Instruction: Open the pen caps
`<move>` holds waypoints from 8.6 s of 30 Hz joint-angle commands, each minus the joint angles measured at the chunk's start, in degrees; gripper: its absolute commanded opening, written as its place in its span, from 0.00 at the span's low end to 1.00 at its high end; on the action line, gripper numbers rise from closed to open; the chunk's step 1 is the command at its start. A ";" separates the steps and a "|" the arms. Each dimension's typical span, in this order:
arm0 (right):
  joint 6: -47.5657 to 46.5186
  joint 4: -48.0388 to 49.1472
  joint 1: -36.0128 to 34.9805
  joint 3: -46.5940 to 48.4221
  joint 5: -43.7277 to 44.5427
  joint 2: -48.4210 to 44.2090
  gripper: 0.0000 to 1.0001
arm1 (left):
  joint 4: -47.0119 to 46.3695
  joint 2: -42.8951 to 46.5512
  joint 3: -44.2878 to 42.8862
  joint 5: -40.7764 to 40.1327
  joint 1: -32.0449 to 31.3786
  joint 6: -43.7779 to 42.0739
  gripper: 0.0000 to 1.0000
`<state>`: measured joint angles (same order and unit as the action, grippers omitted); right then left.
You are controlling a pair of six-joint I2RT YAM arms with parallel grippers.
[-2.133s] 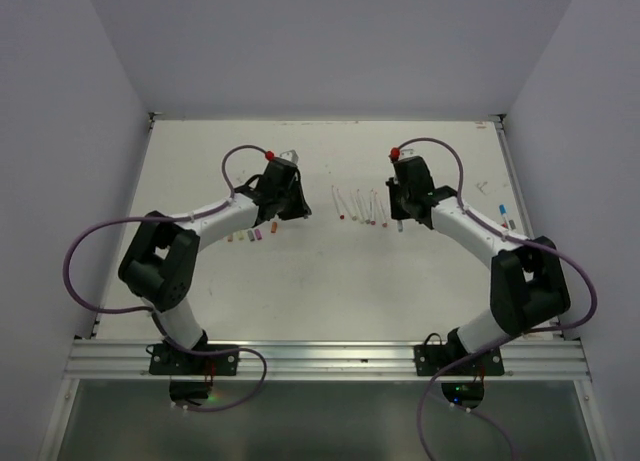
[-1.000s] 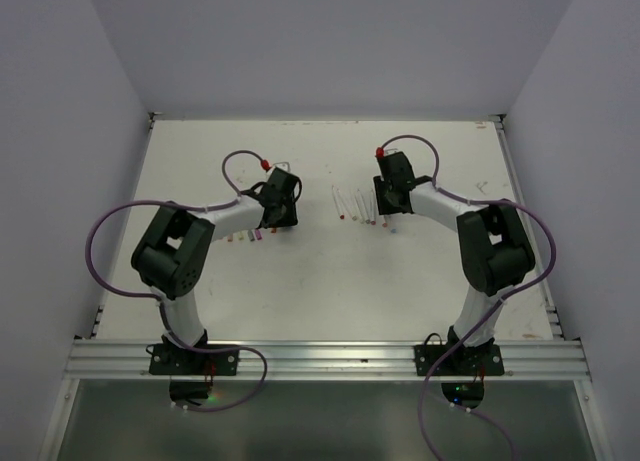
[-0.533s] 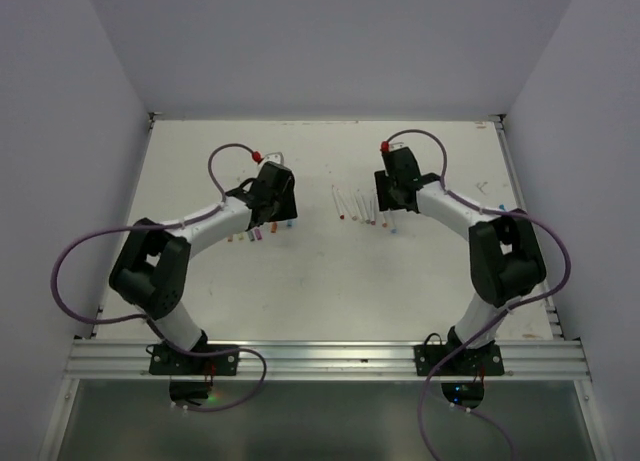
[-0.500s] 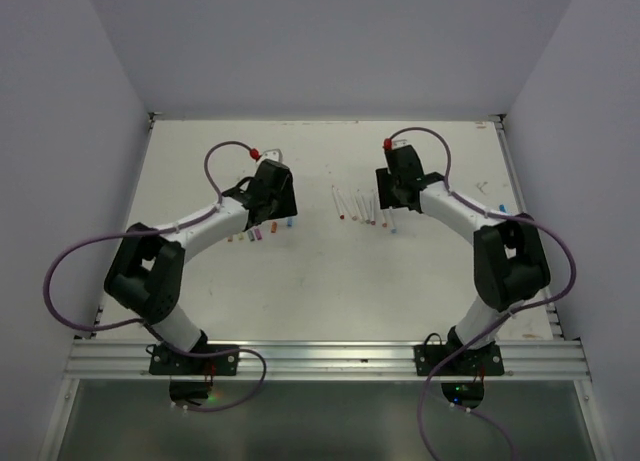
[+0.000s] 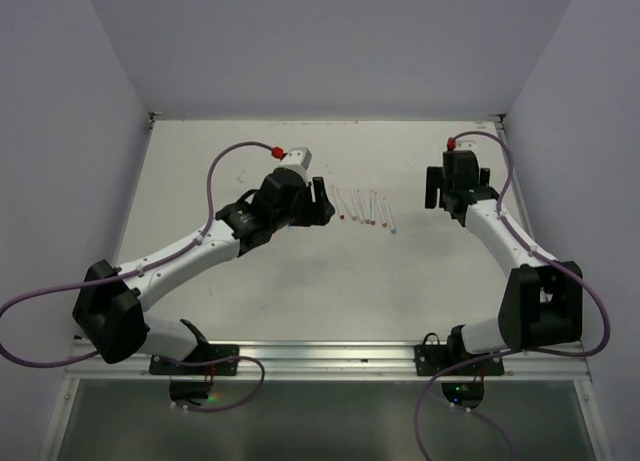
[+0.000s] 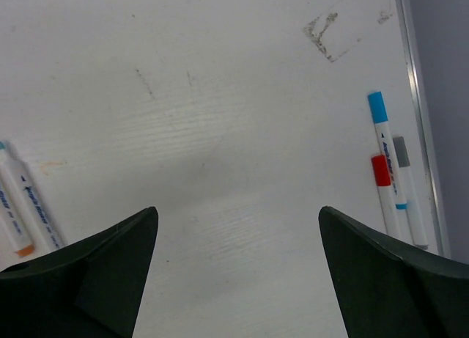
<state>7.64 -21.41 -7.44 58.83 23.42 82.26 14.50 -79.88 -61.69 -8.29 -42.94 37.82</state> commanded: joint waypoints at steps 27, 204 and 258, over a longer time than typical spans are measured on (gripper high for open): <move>-30.92 2.51 28.44 -4.16 -18.41 10.64 0.65 | -11.07 9.66 15.02 17.51 -0.39 -2.58 0.68; -0.52 -3.12 -14.71 8.23 -3.56 12.73 0.00 | -6.51 -21.63 -1.23 14.98 13.76 -0.73 0.00; -7.19 4.17 10.66 2.10 -1.01 4.85 0.89 | -12.56 8.05 7.28 20.58 4.09 1.90 0.51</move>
<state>4.84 -19.97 -2.98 65.65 21.61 88.64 6.04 -75.20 -57.52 6.96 -37.76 38.37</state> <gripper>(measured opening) 0.892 0.510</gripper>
